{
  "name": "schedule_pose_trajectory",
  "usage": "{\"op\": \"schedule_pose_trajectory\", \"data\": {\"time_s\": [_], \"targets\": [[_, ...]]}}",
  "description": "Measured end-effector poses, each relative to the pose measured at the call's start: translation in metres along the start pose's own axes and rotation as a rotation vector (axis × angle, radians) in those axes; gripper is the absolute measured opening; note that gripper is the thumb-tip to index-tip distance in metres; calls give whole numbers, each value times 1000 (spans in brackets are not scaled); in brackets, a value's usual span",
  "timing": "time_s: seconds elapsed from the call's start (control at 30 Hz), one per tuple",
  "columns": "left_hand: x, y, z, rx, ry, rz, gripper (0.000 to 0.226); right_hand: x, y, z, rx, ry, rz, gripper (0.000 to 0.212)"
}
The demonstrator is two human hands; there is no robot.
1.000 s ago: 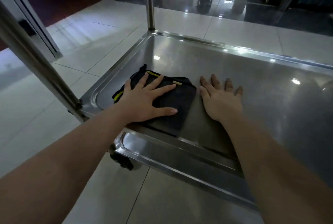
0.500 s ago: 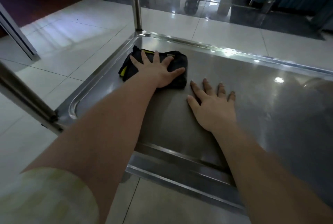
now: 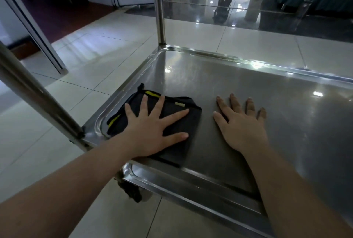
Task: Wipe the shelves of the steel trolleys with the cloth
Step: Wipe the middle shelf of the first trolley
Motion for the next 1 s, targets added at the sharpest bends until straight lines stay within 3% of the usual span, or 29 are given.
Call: {"op": "schedule_pose_trajectory", "data": {"time_s": [0.23, 0.4, 0.57, 0.7, 1.0], "targets": [[-132, 25, 29, -36, 58, 91, 75, -4, 2, 0, 2, -3, -18, 58], [-154, 32, 36, -35, 63, 148, 71, -7, 1, 1, -7, -1, -27, 56], [-117, -3, 36, -51, 70, 49, 80, -4, 1, 4, -24, 0, -11, 56], [-77, -44, 43, -60, 77, 120, 77, -4, 0, 4, -29, 8, -17, 56], [54, -40, 3, 37, -29, 68, 73, -1, 0, 4, -18, -8, -21, 57]]}}
Point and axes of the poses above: each hand's wrist, its own x-axis away from the middle knuckle, its own z-axis out of the back of the hand, y = z × x, the point moved 3 cm from there along -x, towards the middle knuckle, and after that the axes turned 11 degrees about x, right-handed, at the moved point
